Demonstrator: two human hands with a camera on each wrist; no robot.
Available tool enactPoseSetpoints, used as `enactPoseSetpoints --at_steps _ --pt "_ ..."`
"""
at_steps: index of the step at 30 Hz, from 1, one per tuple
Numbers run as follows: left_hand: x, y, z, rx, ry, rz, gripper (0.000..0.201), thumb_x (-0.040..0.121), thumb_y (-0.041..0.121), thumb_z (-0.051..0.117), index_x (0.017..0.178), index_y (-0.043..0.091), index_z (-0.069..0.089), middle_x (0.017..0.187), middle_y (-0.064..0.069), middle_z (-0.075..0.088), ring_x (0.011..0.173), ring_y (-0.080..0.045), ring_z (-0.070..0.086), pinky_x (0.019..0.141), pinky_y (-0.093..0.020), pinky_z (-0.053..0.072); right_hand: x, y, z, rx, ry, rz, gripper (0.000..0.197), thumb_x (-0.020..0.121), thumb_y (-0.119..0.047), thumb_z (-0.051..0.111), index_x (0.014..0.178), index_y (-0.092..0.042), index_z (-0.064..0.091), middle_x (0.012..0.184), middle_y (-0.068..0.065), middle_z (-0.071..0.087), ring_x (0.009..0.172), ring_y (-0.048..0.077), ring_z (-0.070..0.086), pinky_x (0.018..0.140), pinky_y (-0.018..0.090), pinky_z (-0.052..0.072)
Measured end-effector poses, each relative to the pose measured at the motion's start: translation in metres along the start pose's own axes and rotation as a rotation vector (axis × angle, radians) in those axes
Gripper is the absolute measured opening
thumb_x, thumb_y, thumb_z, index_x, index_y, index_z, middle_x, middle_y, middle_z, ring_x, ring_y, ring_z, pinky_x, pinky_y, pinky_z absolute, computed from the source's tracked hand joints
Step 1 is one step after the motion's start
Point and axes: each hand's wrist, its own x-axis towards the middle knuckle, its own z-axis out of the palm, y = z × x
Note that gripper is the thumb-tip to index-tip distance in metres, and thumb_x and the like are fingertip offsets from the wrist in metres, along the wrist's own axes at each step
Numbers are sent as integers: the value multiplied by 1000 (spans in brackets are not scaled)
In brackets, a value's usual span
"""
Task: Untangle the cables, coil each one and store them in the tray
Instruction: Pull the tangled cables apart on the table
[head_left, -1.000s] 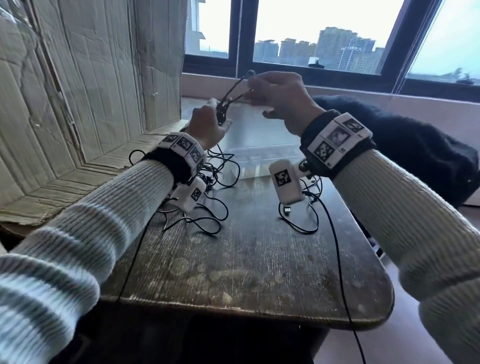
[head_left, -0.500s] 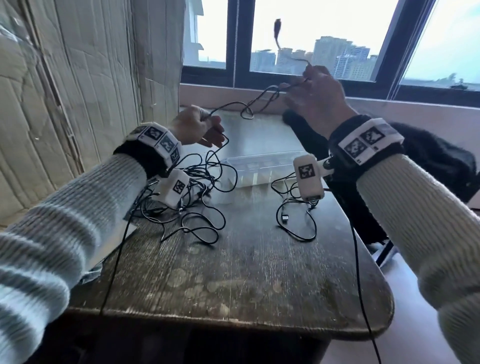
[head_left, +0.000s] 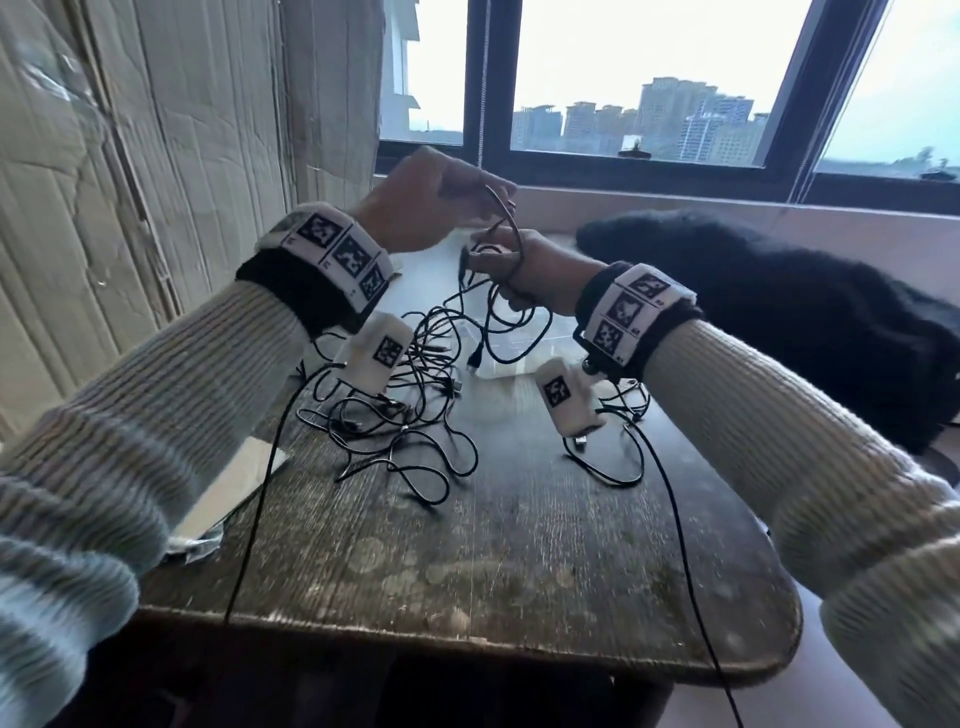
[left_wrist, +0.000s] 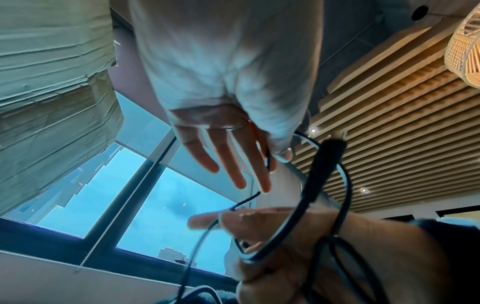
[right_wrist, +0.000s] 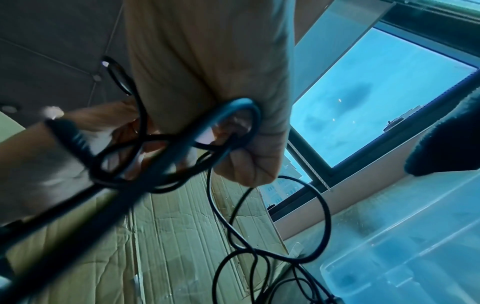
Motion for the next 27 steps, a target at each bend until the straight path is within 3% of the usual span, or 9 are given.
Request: enactPoseSetpoints --at_steps 4,8,10,13,17,19,22,24,27 --pt "-8 -5 6 -49 -17 63 44 88 9 65 130 8 54 116 -4 66 99 -4 67 92 -32 54 3 -1 -5 3 20 5 21 94 -26 59 107 -10 62 59 -5 39 38 7 29 32 15 27" --pt "-17 -20 20 -305 98 -212 101 78 0 71 150 3 1 138 -13 49 125 -22 52 90 -29 52 3 -12 -13 211 107 28 15 97 -22 54 100 -10 61 74 -1 46 44 7 29 38 20 29" --pt "-23 -30 33 -211 -16 -359 115 74 3 76 149 2 -11 147 -14 38 136 -27 38 103 -33 44 3 -16 -19 374 97 48 13 98 -19 48 90 -13 57 79 0 53 44 7 34 38 19 31" --pt "-33 -41 59 58 -295 -380 97 75 26 79 149 9 19 142 -6 49 131 -19 46 110 -35 36 3 -25 -19 299 167 -33 22 100 -18 43 81 -23 53 66 -10 60 46 2 48 44 12 40" --pt "-43 -64 74 49 -346 -373 41 87 18 66 127 17 55 102 2 73 89 -4 68 83 -21 54 -10 -40 -30 18 406 -155 21 95 -20 48 80 -35 51 69 -14 43 65 -5 49 80 17 47" --pt "-50 -87 68 204 -351 -382 27 90 15 61 115 25 64 101 6 73 80 5 65 69 -10 52 -18 -52 -44 276 449 -225 24 97 -18 44 79 -34 51 67 -13 49 62 -1 47 74 27 51" --pt "-61 -118 52 330 -419 -487 19 92 25 59 99 41 67 96 11 73 79 -8 70 75 -28 58 -31 -71 -69 680 590 -216 15 97 -13 46 93 -17 61 48 -9 45 46 7 38 49 24 39" --pt "-61 -125 44 335 -413 -521 18 96 25 53 100 33 68 92 5 72 79 -17 70 75 -37 59 -35 -69 -84 701 609 -221 12 92 -15 52 97 -14 63 54 -6 43 52 10 40 54 24 48" --pt "-52 -107 40 330 -228 -452 25 97 1 40 107 12 60 98 -15 63 76 -28 63 65 -31 55 -35 -51 -88 409 524 -182 6 89 -26 52 89 -23 57 75 -8 51 68 8 54 80 31 57"
